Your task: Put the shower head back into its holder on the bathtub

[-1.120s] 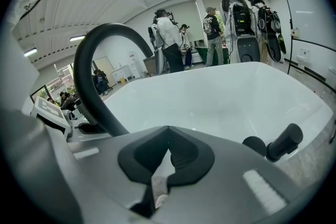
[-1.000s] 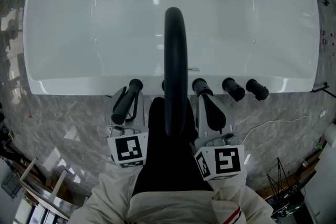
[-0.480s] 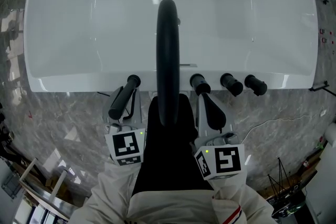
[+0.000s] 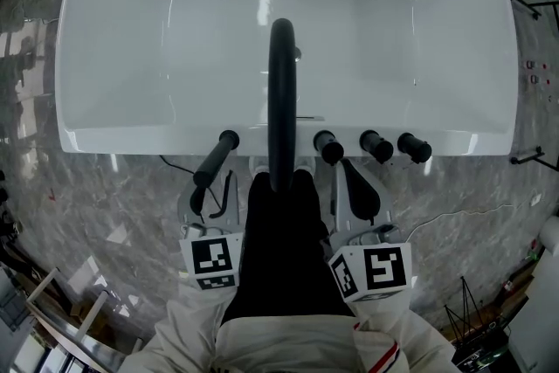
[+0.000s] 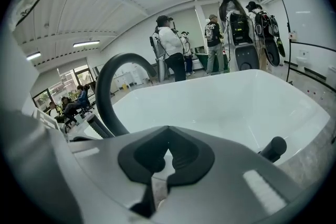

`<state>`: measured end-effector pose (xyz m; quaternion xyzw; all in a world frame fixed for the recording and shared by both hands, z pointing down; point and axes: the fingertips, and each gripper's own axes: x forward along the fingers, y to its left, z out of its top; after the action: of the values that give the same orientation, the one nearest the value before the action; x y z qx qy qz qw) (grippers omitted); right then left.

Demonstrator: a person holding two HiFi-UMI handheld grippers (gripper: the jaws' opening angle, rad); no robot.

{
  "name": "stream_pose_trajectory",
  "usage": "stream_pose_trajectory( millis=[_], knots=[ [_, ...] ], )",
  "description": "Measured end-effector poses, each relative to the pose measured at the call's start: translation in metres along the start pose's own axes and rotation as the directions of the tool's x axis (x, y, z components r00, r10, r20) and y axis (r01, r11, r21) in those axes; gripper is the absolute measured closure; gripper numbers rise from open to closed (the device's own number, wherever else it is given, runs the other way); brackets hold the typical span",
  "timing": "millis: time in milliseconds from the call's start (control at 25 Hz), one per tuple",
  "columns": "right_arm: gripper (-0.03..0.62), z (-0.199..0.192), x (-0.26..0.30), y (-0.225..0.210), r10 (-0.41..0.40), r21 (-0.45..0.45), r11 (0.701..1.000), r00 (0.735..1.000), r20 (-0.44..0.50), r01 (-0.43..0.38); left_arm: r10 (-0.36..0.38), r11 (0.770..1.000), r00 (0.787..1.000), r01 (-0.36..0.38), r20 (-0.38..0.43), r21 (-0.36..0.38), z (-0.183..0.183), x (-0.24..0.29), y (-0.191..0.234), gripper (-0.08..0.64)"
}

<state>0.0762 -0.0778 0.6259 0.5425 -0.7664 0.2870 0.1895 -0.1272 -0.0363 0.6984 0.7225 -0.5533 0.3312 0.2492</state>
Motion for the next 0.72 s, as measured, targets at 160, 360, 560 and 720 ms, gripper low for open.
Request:
stream_pose_trajectory(
  millis=[160,360,560,720],
  knots=[
    [0.588,0.019,-0.008,0.002,0.010,-0.014,1.000,1.000,0.017,-0.010,0.007,1.000,1.000,-0.007,0.019,0.003,0.015,-0.015,0.003,0.410],
    [0.588,0.047,-0.019,-0.005,-0.001,0.027,1.000,0.999,0.043,0.000,0.011,1.000,1.000,-0.011,0.021,-0.008,0.029,-0.039,0.008,0.410],
    [0.586,0.080,-0.032,-0.003,-0.002,0.053,0.999,0.998,0.068,-0.001,0.018,0.999,0.999,-0.017,0.033,-0.039,0.051,-0.076,0.016,0.410],
    [0.588,0.112,-0.042,0.003,0.012,0.013,1.000,0.995,0.097,-0.013,0.029,0.999,0.995,-0.027,0.091,-0.030,0.087,-0.096,0.022,0.423]
  ],
)
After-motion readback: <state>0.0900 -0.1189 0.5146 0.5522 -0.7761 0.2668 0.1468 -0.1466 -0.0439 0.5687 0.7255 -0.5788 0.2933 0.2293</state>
